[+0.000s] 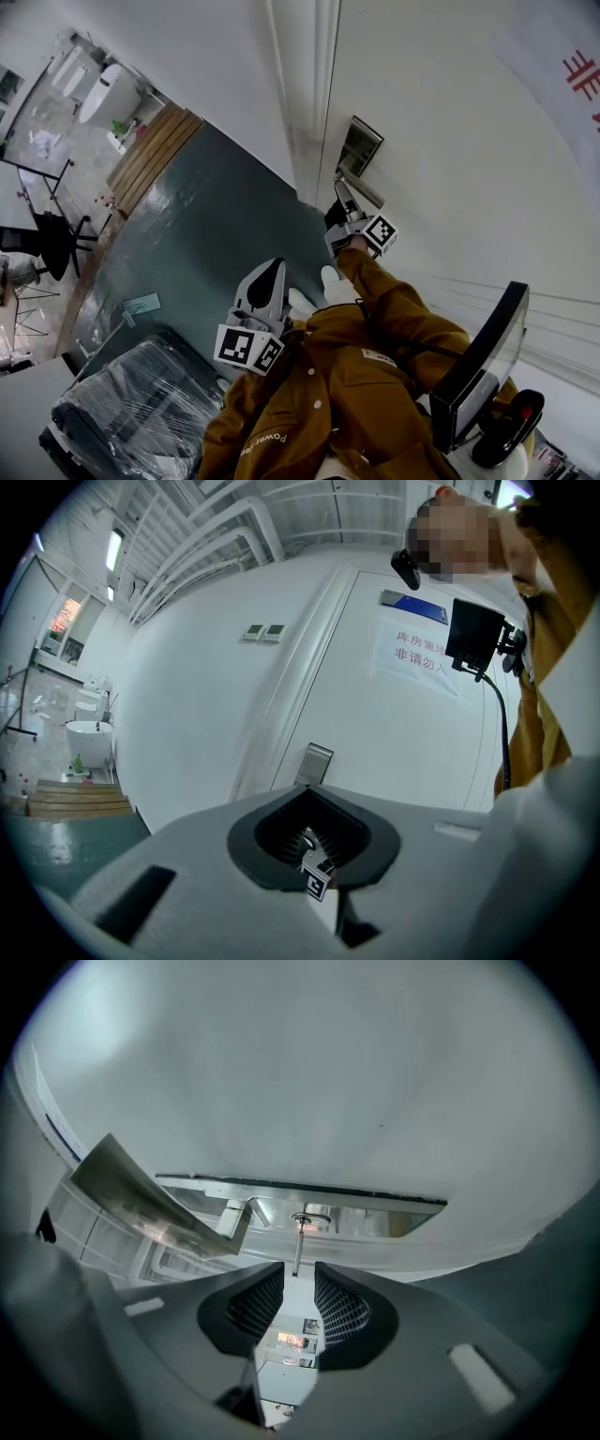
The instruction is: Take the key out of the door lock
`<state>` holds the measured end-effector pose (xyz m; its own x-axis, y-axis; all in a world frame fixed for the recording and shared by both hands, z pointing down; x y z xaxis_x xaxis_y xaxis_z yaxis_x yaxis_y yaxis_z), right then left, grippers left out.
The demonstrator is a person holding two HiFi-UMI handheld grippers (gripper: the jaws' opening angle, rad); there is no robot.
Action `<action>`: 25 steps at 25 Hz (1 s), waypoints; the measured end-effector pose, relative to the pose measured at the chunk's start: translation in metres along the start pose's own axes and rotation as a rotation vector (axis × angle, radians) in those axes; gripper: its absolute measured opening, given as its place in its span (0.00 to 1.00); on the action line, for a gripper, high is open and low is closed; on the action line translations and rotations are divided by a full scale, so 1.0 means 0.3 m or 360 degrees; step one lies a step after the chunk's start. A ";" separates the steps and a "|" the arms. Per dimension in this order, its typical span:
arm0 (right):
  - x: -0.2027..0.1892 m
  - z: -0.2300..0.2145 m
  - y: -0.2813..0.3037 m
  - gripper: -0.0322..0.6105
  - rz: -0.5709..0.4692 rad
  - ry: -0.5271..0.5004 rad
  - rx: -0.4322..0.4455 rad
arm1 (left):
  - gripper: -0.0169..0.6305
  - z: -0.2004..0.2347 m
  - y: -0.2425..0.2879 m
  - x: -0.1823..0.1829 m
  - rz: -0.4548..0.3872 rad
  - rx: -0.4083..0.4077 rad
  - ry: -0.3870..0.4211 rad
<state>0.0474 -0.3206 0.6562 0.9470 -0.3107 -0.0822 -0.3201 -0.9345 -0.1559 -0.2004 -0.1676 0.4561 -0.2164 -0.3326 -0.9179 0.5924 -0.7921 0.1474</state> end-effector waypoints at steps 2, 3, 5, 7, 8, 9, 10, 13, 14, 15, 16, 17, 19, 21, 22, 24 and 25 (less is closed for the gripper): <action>0.011 -0.008 0.012 0.21 -0.0003 -0.0006 0.0000 | 0.02 0.001 0.000 0.001 0.0002 0.0002 0.0002; 0.015 -0.011 0.017 0.22 -0.0005 -0.0008 -0.0002 | 0.02 0.002 0.000 0.002 0.0001 0.0004 0.0003; 0.023 -0.022 0.025 0.22 -0.0008 -0.0018 -0.0009 | 0.02 0.003 -0.003 0.004 -0.0002 0.0006 0.0004; 0.027 -0.024 0.030 0.16 -0.0015 -0.0019 -0.0012 | 0.02 0.002 -0.004 0.005 -0.0002 0.0007 0.0006; 0.027 -0.024 0.031 0.13 -0.0021 -0.0015 -0.0015 | 0.02 0.002 -0.004 0.005 0.0000 0.0007 0.0007; 0.027 -0.025 0.031 0.10 -0.0026 -0.0007 -0.0017 | 0.02 0.001 -0.003 0.005 0.0001 0.0007 0.0008; 0.026 -0.025 0.032 0.10 -0.0031 0.0002 -0.0016 | 0.02 0.001 -0.003 0.006 0.0000 0.0006 0.0009; 0.022 -0.015 0.036 0.10 -0.0042 0.0017 0.0019 | 0.02 0.001 -0.002 0.006 -0.0002 0.0007 0.0010; 0.019 -0.008 0.039 0.10 -0.0047 0.0031 0.0029 | 0.02 0.001 -0.003 0.005 -0.0003 0.0007 0.0009; 0.015 -0.005 0.039 0.10 -0.0053 0.0052 0.0031 | 0.02 0.001 -0.004 0.005 -0.0004 0.0009 0.0008; 0.012 -0.003 0.039 0.10 -0.0058 0.0073 0.0027 | 0.02 0.001 -0.006 0.004 -0.0004 0.0011 0.0007; 0.009 -0.001 0.038 0.10 -0.0064 0.0092 0.0024 | 0.02 0.001 -0.009 0.004 -0.0005 0.0014 0.0005; 0.006 -0.002 0.035 0.10 -0.0074 0.0106 0.0023 | 0.02 0.001 -0.013 0.002 -0.0005 0.0022 0.0002; 0.008 -0.015 0.030 0.09 -0.0083 0.0101 0.0012 | 0.02 0.002 -0.017 0.000 -0.0005 0.0028 -0.0001; 0.010 -0.020 0.028 0.09 -0.0086 0.0099 0.0004 | 0.02 0.002 -0.018 -0.001 -0.0006 0.0030 -0.0003; 0.012 -0.030 0.025 0.09 -0.0095 0.0103 -0.0010 | 0.02 0.003 -0.016 -0.004 -0.0006 0.0027 -0.0007; 0.011 -0.035 0.023 0.09 -0.0099 0.0107 -0.0016 | 0.02 0.003 -0.014 -0.006 -0.0005 0.0024 -0.0009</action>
<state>0.0487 -0.3299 0.6651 0.9649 -0.2627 -0.0064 -0.2607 -0.9539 -0.1485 -0.2032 -0.1643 0.4575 -0.2225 -0.3329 -0.9163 0.5800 -0.8007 0.1500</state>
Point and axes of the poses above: the fingertips, and each gripper's own axes: y forward along the fingers, z to its left, x out of its top, the point moved 10 cm from there along -y, backward along the fingers, and after that the axes turned 2 degrees about x, right-handed, at the moved point
